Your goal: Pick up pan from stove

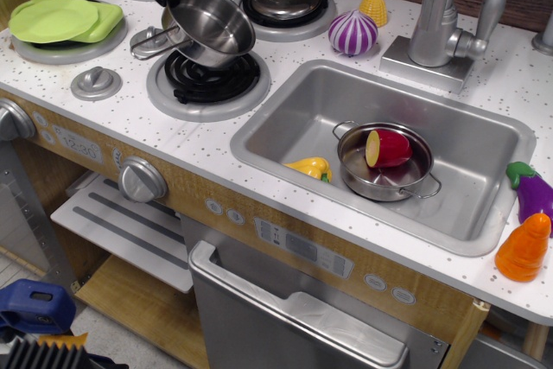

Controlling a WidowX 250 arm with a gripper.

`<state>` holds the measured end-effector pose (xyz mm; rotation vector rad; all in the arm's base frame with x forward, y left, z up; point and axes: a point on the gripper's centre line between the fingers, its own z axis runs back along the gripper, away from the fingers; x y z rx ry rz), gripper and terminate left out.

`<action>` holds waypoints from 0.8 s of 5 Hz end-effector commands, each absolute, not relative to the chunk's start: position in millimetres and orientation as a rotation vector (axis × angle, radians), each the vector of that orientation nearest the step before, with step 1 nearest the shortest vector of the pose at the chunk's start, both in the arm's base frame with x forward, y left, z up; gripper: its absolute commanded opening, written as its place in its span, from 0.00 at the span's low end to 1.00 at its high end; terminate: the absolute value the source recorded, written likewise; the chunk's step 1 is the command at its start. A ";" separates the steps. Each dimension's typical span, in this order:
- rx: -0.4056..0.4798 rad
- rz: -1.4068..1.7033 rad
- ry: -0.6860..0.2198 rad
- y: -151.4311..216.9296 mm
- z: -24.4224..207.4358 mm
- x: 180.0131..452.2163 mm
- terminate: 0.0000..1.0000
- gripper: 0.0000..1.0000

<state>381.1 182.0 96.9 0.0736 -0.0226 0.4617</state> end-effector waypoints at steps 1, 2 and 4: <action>0.105 0.480 -0.164 179.6 163.5 387.4 0.00 0.00; 0.124 0.488 -0.168 173.8 174.9 389.7 0.00 0.00; 0.136 0.497 -0.199 170.2 178.6 388.1 1.00 0.00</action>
